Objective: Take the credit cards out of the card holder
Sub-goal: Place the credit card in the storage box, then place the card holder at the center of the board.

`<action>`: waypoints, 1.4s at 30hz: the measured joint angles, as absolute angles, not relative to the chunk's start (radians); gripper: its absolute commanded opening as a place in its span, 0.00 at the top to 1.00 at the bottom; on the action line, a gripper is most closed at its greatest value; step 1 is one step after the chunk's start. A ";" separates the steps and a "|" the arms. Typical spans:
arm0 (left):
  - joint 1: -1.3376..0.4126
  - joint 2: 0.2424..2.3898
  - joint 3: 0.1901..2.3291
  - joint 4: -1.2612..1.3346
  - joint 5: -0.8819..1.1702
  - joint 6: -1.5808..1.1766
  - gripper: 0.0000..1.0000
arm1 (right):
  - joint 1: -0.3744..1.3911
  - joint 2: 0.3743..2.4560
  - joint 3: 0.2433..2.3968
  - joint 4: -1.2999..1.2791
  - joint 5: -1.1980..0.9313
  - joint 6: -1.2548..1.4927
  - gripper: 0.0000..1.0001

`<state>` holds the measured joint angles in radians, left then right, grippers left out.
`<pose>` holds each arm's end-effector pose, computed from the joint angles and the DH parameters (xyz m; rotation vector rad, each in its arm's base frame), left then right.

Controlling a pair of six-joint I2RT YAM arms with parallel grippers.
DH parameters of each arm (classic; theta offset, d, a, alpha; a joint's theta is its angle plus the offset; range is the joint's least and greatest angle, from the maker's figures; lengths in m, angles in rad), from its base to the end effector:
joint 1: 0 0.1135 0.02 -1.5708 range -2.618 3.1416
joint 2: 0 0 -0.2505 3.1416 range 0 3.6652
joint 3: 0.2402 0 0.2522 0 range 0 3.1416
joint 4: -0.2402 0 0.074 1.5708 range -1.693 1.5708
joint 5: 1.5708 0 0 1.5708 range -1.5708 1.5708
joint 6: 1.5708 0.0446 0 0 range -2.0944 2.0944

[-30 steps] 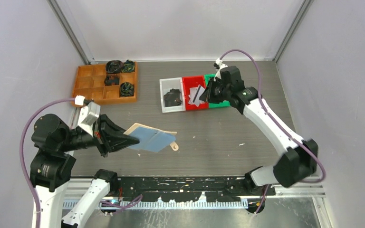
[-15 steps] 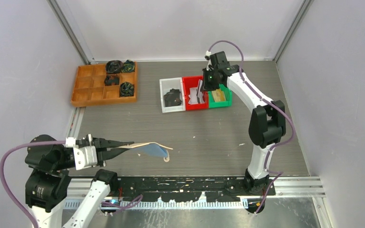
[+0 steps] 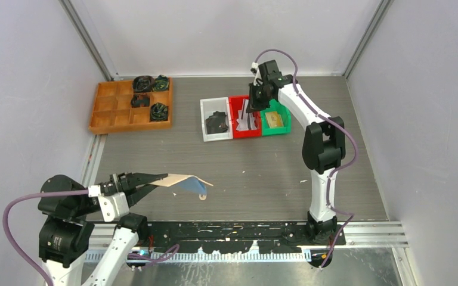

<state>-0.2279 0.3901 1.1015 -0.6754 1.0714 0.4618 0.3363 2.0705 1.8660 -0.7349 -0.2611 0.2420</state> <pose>0.0204 -0.0449 0.4176 1.2410 0.9919 -0.6340 0.4316 0.1631 0.2479 -0.2297 2.5452 0.5591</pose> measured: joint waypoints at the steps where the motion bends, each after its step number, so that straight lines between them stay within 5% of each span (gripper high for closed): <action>1: -0.228 0.385 1.096 -0.657 1.070 0.459 0.88 | 0.336 2.081 1.868 -0.736 -0.276 0.244 0.78; 5: -0.228 0.355 1.039 -0.553 1.069 0.447 0.88 | 0.336 2.103 1.862 -0.740 -0.290 0.275 0.49; 10: -0.228 0.357 1.024 -0.486 1.069 0.410 0.87 | 0.337 1.977 1.668 -0.617 -0.311 0.341 0.32; 18: -0.228 0.377 1.024 -0.401 1.057 0.274 0.85 | 0.397 1.512 1.437 -0.378 -0.422 0.454 0.29; 23: -0.228 0.402 1.024 -0.382 1.050 0.187 0.84 | 0.634 1.289 1.311 -0.185 -0.475 0.494 0.31; 30: -0.228 0.460 0.987 -0.380 1.031 0.106 0.96 | 0.945 1.215 1.045 -0.035 -0.508 0.553 0.33; 42: -0.228 0.612 0.859 -0.501 1.006 0.252 1.00 | 0.969 1.042 0.894 -0.197 -0.221 0.592 0.29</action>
<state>-0.2279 0.6125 0.8589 -0.5007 1.0061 0.2520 0.9688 1.0420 0.8944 -0.1970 -0.2211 0.5919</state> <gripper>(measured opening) 0.085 0.680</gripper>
